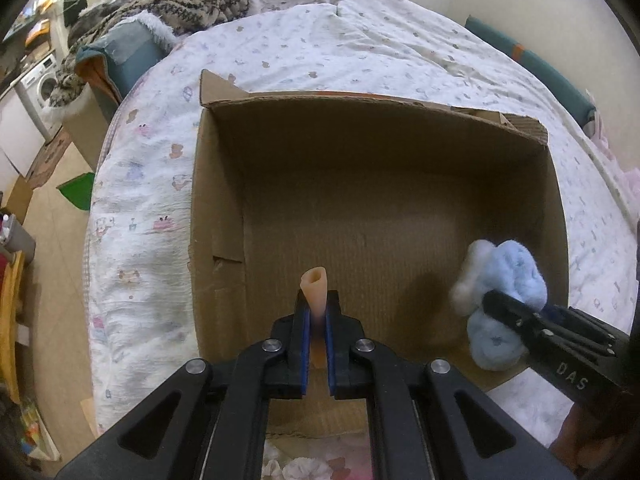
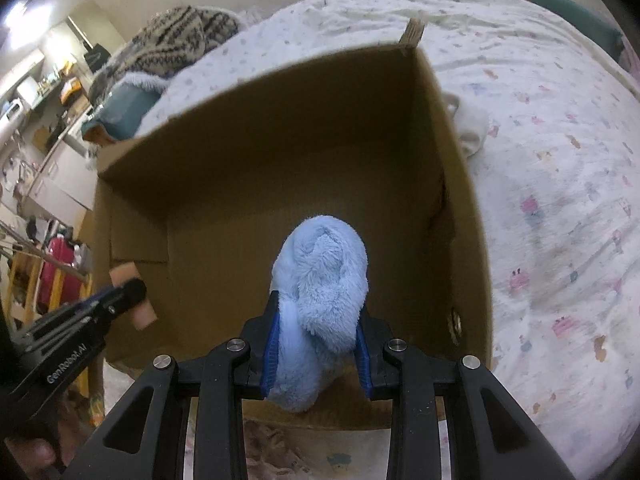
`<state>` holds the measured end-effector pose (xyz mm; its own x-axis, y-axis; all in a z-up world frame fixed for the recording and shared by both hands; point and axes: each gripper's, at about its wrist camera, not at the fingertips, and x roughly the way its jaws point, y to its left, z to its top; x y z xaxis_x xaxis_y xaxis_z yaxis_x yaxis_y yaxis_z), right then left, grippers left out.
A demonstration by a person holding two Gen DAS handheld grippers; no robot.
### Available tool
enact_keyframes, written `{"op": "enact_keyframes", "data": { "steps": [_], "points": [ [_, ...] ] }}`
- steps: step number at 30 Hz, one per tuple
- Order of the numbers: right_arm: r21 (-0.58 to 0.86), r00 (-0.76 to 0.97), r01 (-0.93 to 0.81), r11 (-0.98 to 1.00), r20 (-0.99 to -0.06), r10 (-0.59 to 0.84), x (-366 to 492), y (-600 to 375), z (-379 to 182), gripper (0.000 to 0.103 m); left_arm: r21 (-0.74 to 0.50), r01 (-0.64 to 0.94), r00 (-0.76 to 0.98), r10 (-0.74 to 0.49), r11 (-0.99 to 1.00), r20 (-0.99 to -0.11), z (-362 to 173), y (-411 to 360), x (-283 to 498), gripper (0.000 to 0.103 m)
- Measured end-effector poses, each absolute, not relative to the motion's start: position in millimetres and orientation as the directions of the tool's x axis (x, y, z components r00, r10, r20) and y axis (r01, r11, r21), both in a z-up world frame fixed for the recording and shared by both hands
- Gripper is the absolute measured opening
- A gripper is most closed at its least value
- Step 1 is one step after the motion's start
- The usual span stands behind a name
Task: Organize soft objects
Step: 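Carry the peach cylinder and blue sock bundle over the box with both tools, then open both tools to drop the cylinder and sock bundle into the box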
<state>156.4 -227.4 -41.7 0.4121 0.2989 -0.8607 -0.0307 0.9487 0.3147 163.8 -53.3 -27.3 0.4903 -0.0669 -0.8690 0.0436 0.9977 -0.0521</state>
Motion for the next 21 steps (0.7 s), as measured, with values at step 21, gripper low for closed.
{"op": "enact_keyframes", "data": {
  "steps": [21],
  "points": [
    [0.284,0.397,-0.038,0.958,-0.876,0.275,159,-220,-46,0.041,-0.041,0.018,0.466,-0.045,0.999,-0.884,-37,-51,163,0.008]
  ]
}}
